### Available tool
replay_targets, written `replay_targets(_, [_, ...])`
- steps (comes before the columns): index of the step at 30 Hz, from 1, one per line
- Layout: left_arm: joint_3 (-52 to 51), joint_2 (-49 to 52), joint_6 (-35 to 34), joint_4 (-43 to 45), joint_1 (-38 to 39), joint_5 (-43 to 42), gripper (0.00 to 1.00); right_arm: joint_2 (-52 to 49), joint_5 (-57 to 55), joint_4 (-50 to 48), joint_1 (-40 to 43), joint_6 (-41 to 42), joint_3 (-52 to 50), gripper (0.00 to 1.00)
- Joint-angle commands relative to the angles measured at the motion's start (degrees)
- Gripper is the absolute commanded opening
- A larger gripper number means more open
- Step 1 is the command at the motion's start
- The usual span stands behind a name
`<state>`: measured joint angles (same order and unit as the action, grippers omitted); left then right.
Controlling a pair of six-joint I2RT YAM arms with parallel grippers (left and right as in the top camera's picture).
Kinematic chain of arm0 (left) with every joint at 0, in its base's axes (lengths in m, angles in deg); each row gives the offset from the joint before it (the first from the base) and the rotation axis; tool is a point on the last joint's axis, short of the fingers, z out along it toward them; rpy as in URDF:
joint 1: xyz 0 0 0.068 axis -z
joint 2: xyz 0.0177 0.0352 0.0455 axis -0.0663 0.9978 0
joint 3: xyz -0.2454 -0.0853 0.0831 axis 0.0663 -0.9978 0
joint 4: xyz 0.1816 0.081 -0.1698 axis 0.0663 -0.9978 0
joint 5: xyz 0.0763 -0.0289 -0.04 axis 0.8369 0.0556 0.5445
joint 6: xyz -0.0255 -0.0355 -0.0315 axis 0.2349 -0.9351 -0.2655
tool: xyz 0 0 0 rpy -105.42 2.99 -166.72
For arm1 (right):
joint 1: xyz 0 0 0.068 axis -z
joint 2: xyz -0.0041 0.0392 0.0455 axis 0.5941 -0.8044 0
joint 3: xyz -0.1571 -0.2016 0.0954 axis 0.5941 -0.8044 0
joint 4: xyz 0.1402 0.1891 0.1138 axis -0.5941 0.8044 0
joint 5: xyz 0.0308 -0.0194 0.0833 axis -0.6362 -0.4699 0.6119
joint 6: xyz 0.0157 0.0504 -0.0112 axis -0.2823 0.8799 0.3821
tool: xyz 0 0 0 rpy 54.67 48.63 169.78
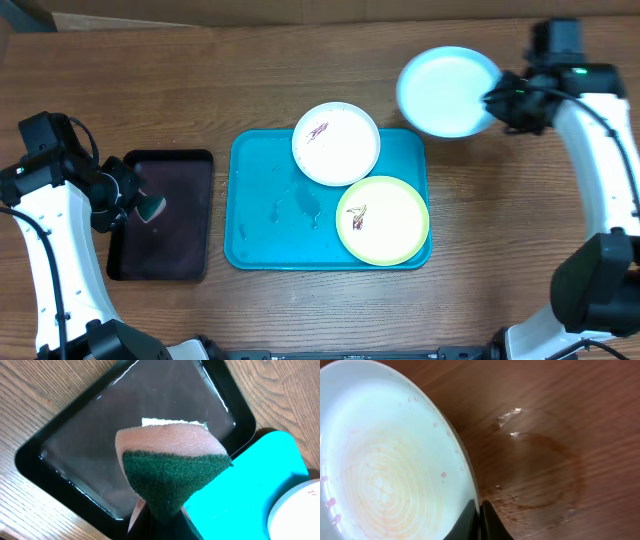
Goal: Clean dirty plates on tray and stack at the side
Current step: 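Carry the light-blue plate with the right gripper to the table's right side, then release the plate and move the right gripper to the white plate's rim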
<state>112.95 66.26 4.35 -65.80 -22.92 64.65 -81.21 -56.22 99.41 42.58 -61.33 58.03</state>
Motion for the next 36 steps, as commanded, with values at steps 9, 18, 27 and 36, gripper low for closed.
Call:
replay_targets(9, [-0.28, 0.13, 0.83, 0.22, 0.13, -0.61, 0.04, 0.37, 2.69, -14.97, 7.50, 1.18, -18.34, 0.04])
replay_targets(18, [-1.07, 0.13, 0.83, 1.22, 0.13, -0.61, 0.04, 0.37, 3.78, -16.46, 7.06, 1.14, -20.63, 0.67])
replay_targets(27, [-1.22, 0.13, 0.83, 1.64, 0.17, -0.63, 0.04, 0.37, 22.45, -23.37, -4.39, -8.28, -20.63, 0.71])
replay_targets(36, [-1.22, 0.13, 1.22, 1.53, 0.17, -0.66, 0.04, -0.79, -7.15, -27.65, -23.28, 15.32, -20.63, 0.68])
